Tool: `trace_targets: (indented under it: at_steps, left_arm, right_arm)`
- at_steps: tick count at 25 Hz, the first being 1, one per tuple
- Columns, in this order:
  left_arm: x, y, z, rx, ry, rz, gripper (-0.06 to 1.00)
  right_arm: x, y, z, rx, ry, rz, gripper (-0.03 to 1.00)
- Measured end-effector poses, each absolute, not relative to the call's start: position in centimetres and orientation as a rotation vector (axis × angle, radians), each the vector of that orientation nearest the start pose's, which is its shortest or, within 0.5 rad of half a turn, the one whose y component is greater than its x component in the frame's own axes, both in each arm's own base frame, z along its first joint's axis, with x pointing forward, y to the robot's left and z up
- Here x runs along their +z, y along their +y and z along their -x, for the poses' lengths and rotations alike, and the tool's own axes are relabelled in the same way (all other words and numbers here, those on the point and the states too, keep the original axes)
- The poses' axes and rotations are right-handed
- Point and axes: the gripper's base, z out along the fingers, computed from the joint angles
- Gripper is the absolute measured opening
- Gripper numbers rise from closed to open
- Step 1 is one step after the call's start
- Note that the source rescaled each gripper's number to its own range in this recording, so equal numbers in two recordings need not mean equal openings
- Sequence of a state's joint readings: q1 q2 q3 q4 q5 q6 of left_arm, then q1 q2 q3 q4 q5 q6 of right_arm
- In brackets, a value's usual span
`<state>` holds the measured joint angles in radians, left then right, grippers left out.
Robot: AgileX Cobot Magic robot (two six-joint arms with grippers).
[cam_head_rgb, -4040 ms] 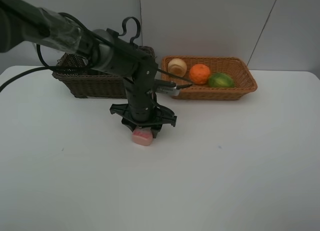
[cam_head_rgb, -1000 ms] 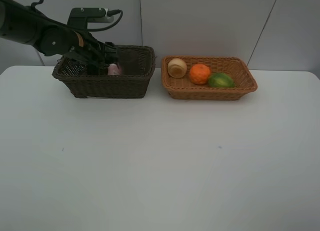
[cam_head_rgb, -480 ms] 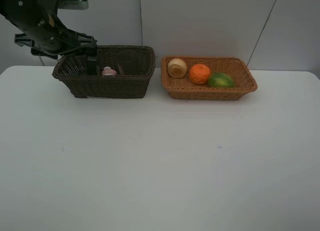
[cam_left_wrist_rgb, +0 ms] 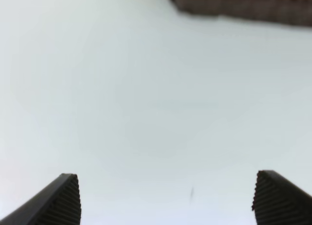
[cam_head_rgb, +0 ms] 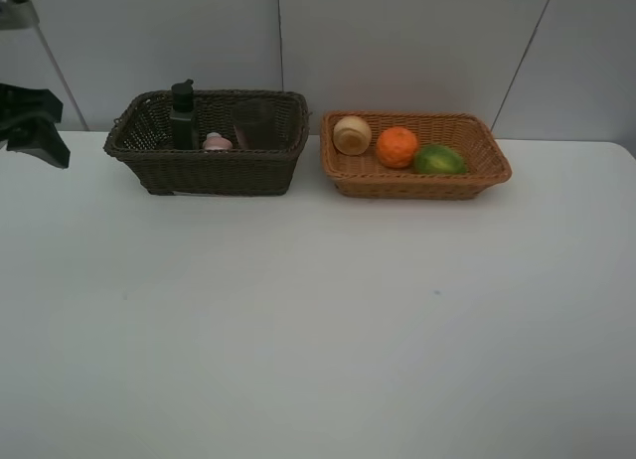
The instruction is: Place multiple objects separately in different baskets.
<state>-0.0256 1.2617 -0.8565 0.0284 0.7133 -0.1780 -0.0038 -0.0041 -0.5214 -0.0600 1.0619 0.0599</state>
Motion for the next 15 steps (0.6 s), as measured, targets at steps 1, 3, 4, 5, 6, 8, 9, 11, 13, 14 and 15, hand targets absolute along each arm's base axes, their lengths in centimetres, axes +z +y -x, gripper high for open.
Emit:
trace_targets:
  at_steps: [1, 3, 4, 5, 6, 8, 9, 11, 13, 14, 15]
  left_arm:
    - [27.1, 0.0, -22.8, -0.035, 2.588, 0.189, 0.92]
    - [27.1, 0.6, -19.8, -0.022, 2.585, 0.214, 0.92]
    - [27.5, 0.7, -18.4, -0.020, 2.559, 0.218, 0.92]
    - [28.0, 0.7, -16.9, -0.021, 2.524, 0.216, 0.92]
    - [28.3, 0.7, -15.7, -0.025, 2.501, 0.215, 0.92]
    - [29.2, 0.6, -12.8, -0.030, 2.421, 0.208, 0.92]
    - [29.6, 0.5, -11.4, -0.030, 2.385, 0.201, 0.92]
    - [30.3, 0.4, -8.8, -0.023, 2.319, 0.175, 0.92]
    - [30.9, 0.3, -6.5, -0.017, 2.243, 0.152, 0.92]
    - [31.1, 0.3, -5.3, -0.016, 2.209, 0.145, 0.92]
    - [31.2, 0.2, -4.2, -0.018, 2.178, 0.141, 0.92]
  right_arm:
    - [28.3, -0.5, 0.8, -0.036, 2.018, -0.068, 0.90]
    - [28.3, -0.5, 0.8, -0.036, 2.018, -0.068, 0.90]
    - [28.3, -0.5, 0.8, -0.036, 2.018, -0.068, 0.90]
    - [28.3, -0.5, 0.8, -0.036, 2.018, -0.068, 0.90]
    - [28.3, -0.5, 0.8, -0.036, 2.018, -0.068, 0.90]
    - [28.3, -0.5, 0.8, -0.036, 2.018, -0.068, 0.90]
    - [28.3, -0.5, 0.8, -0.036, 2.018, -0.068, 0.90]
    - [28.3, -0.5, 0.8, -0.036, 2.018, -0.068, 0.90]
    - [28.3, -0.5, 0.8, -0.036, 2.018, -0.068, 0.90]
    - [28.3, -0.5, 0.8, -0.036, 2.018, -0.068, 0.90]
    - [28.3, -0.5, 0.8, -0.036, 2.018, -0.068, 0.90]
